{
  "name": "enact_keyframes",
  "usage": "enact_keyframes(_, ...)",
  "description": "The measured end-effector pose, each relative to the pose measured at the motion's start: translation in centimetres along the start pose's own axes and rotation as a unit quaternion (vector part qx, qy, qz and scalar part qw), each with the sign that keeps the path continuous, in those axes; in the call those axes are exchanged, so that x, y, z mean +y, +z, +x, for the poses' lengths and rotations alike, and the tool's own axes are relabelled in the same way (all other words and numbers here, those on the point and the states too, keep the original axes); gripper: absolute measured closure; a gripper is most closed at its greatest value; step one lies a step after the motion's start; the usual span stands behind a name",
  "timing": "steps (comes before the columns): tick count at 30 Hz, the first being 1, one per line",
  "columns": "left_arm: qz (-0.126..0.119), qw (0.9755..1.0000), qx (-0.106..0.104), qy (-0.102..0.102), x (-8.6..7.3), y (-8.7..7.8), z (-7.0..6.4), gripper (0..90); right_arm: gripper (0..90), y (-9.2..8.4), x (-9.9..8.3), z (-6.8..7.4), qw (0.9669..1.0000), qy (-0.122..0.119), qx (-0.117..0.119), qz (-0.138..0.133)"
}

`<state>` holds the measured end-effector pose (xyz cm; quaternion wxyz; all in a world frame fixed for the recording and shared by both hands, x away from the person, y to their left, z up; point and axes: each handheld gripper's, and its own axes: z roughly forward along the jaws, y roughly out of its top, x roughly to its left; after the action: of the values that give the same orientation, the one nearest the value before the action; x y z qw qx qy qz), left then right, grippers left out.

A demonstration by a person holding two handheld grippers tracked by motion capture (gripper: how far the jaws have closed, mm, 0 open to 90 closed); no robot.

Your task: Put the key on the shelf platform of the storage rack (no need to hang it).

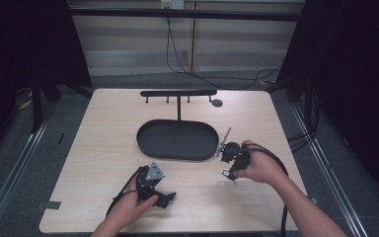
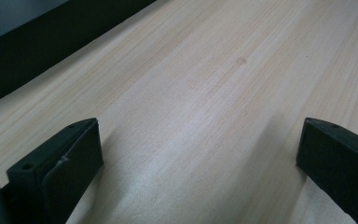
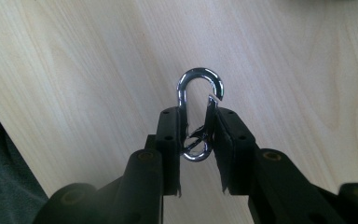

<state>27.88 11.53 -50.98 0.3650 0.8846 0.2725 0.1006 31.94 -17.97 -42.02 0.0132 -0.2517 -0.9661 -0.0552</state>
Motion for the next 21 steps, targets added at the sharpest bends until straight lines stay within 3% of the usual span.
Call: enact_keyframes(21,0.0,1.0,0.0,0.0,0.0,0.0,0.0,0.0,72.6,-1.2,2.5,-0.9,0.9998,-0.016,-0.003,0.011)
